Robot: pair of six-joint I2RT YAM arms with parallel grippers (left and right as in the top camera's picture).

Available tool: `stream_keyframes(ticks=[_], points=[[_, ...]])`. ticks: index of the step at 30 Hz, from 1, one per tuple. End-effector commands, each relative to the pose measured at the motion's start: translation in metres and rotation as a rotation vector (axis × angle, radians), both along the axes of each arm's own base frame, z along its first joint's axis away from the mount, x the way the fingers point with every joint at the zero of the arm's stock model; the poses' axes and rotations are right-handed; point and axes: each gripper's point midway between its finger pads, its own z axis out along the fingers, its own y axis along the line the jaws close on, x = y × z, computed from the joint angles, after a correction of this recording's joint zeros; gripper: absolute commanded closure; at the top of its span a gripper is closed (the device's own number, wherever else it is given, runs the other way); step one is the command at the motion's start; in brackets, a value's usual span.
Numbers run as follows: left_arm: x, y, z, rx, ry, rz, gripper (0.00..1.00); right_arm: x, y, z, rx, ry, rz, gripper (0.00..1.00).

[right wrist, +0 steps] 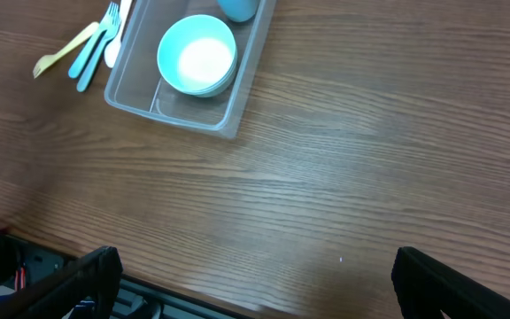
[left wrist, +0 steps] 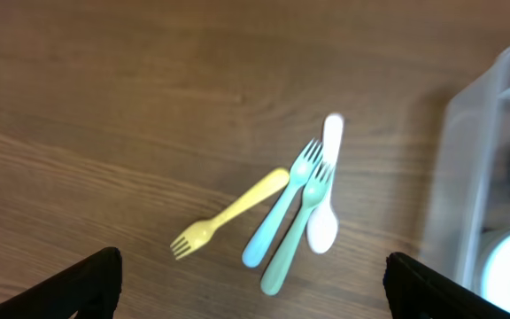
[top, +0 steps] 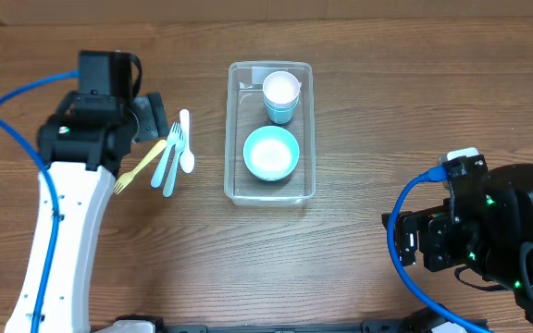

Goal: Pack container

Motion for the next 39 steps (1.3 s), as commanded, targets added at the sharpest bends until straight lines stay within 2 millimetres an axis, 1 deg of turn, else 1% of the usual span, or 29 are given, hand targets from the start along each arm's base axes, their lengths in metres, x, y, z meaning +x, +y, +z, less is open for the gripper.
stream_keyframes(ticks=[1, 2, 4, 6, 9, 12, 13, 16, 19, 21, 22, 24, 25, 27, 30, 31, 34, 36, 39], points=[[0.007, 0.000, -0.054, -0.002, 0.085, 0.009, 0.00, -0.001, 0.001, 0.005, 0.010, -0.021, 0.006, 0.00], [0.014, -0.005, -0.080, -0.010, 0.123, -0.016, 0.00, -0.001, 0.001, 0.005, 0.010, -0.021, 0.006, 0.00], [0.021, -0.022, -0.111, -0.072, 0.192, -0.094, 0.00, -0.001, 0.001, 0.005, 0.010, -0.021, 0.006, 0.00], [0.023, -0.026, -0.139, -0.094, 0.262, -0.102, 0.00, -0.001, 0.001, 0.005, 0.010, -0.021, 0.006, 0.00], [0.028, -0.028, -0.174, -0.100, 0.326, -0.102, 0.00, -0.001, 0.001, 0.005, 0.010, -0.021, 0.006, 0.00], [0.029, -0.030, -0.194, -0.102, 0.365, -0.107, 0.00, -0.001, 0.001, 0.005, 0.010, -0.021, 0.006, 0.00], [0.028, -0.030, -0.198, -0.099, 0.375, -0.115, 0.00, -0.001, 0.001, 0.005, 0.010, -0.021, 0.006, 0.00], [0.028, -0.029, -0.199, -0.083, 0.382, -0.137, 0.04, -0.001, 0.001, 0.005, 0.010, -0.021, 0.006, 0.00], [0.026, -0.029, -0.201, -0.079, 0.394, -0.141, 0.13, -0.001, 0.001, 0.005, 0.010, -0.021, 0.006, 0.00], [0.022, -0.034, -0.202, -0.109, 0.409, -0.155, 0.17, -0.001, 0.001, 0.005, 0.010, -0.021, 0.006, 0.00], [0.019, -0.034, -0.203, -0.110, 0.423, -0.153, 0.18, -0.001, 0.001, 0.005, 0.010, -0.021, 0.006, 0.00], [0.012, -0.034, -0.204, -0.110, 0.450, -0.152, 0.18, -0.001, 0.001, 0.005, 0.010, -0.021, 0.006, 0.00], [0.010, -0.037, -0.204, -0.129, 0.456, -0.160, 0.19, -0.001, 0.001, 0.005, 0.010, -0.021, 0.006, 0.00], [0.009, -0.050, -0.204, -0.184, 0.460, -0.203, 0.20, -0.001, 0.001, 0.005, 0.010, -0.021, 0.006, 0.00], [0.006, -0.060, -0.206, -0.189, 0.467, -0.234, 0.20, -0.001, 0.001, 0.005, 0.010, -0.021, 0.006, 0.00], [0.005, -0.062, -0.209, -0.186, 0.469, -0.244, 0.20, -0.001, 0.001, 0.005, 0.010, -0.021, 0.006, 0.00], [-0.009, -0.062, -0.223, -0.181, 0.500, -0.246, 0.22, -0.001, 0.001, 0.005, 0.010, -0.021, 0.006, 0.00], [-0.009, -0.062, -0.229, -0.179, 0.489, -0.246, 0.22, -0.001, 0.001, 0.005, 0.010, -0.021, 0.006, 0.00], [0.001, -0.059, -0.230, -0.159, 0.444, -0.242, 0.22, -0.001, 0.001, 0.005, 0.010, -0.021, 0.006, 0.00]])
